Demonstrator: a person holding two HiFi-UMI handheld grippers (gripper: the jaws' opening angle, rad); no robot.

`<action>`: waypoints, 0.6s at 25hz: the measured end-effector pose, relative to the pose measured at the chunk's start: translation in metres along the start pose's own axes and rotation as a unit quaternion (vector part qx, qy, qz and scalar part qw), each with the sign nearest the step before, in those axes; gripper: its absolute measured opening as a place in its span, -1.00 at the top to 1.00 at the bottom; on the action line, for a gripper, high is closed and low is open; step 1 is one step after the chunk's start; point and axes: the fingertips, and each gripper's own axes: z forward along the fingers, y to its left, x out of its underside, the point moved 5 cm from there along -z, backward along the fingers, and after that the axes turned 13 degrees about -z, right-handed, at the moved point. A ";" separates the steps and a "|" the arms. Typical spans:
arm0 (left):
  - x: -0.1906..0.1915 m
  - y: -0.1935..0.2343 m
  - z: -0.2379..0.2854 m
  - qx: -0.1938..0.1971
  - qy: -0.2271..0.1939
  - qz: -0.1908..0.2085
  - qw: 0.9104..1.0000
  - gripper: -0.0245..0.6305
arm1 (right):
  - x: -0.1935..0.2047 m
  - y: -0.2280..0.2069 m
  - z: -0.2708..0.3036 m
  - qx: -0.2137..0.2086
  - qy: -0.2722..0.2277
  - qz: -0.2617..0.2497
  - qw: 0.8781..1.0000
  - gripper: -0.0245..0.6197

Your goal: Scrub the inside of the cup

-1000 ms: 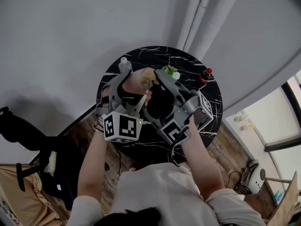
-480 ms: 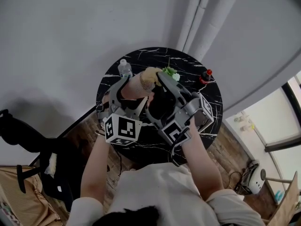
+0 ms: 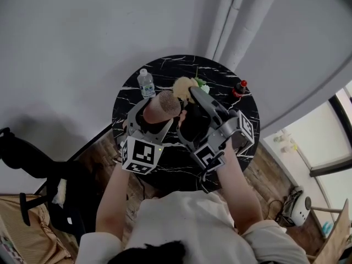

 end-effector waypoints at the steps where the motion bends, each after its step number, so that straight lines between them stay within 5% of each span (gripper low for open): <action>1: 0.001 -0.001 -0.001 0.003 -0.002 -0.010 1.000 -0.13 | -0.002 0.000 -0.003 0.004 0.003 -0.008 1.000 0.75; 10: 0.012 -0.009 -0.014 0.025 -0.017 -0.137 0.990 -0.13 | -0.022 0.003 -0.039 0.040 0.009 -0.099 0.994 0.75; 15: 0.016 -0.015 -0.009 0.034 -0.020 -0.162 0.986 -0.14 | -0.031 0.009 -0.048 0.056 0.015 -0.181 0.982 0.75</action>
